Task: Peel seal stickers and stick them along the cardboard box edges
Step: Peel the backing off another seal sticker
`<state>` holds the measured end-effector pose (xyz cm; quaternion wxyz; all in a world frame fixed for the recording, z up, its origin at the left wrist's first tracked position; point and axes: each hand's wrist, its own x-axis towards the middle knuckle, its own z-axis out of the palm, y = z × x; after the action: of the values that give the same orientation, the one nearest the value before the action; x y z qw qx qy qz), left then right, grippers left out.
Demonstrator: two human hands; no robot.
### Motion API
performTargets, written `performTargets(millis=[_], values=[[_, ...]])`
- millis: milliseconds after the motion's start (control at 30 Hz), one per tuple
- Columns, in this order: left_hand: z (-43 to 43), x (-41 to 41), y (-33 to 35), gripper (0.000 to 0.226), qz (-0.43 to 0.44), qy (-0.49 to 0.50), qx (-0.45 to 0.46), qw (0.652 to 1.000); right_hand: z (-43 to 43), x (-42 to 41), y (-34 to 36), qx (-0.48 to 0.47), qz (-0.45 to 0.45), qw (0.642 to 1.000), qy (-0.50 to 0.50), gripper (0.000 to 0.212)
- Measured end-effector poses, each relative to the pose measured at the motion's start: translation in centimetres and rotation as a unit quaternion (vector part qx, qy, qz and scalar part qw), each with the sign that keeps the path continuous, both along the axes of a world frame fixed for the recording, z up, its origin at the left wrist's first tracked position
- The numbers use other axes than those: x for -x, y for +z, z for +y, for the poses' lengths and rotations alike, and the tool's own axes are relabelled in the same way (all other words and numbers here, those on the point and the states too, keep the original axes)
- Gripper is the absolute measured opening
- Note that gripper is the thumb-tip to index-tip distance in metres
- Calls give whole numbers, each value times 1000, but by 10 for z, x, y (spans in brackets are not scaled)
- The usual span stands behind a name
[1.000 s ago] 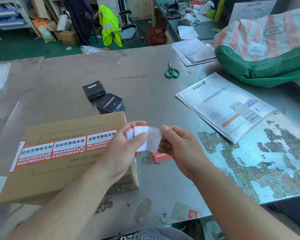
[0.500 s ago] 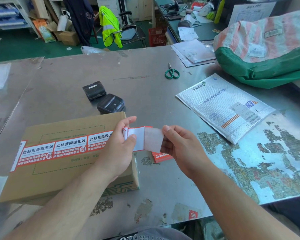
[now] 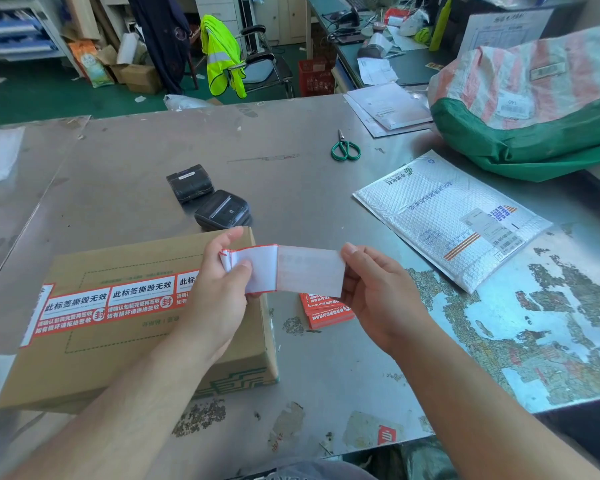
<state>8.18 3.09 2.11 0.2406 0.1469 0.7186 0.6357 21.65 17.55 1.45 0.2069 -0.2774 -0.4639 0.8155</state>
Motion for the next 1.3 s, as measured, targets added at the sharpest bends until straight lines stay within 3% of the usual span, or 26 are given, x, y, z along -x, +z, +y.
performTargets(millis=[133,300,400,500,700,833,1033,1167,1300], values=[[0,0,1,35,-11,11,-13,1000,1,-1,-3,17,12,1000,-16,17],[-5,4,2,62,-2,8,4,1000,1,-2,-4,19,10,999,-30,17],[-4,3,0,51,-20,17,-14,1000,-1,-3,-3,20,7,999,-35,22],[-4,-2,6,37,-70,12,-89,994,-2,-2,0,24,2,999,-36,18],[-7,-2,11,38,-47,10,-86,995,-7,-1,1,23,-2,999,-35,19],[-13,4,13,72,-79,1,-68,995,-11,-1,5,-25,3,999,-20,29],[-13,7,21,21,-152,17,-120,981,-15,0,13,-117,-6,992,-45,28],[-17,10,24,25,-115,-11,-83,990,-18,1,15,-134,-13,990,-50,27],[-20,11,21,42,-159,-23,-91,983,-23,0,17,-207,-29,977,-48,25]])
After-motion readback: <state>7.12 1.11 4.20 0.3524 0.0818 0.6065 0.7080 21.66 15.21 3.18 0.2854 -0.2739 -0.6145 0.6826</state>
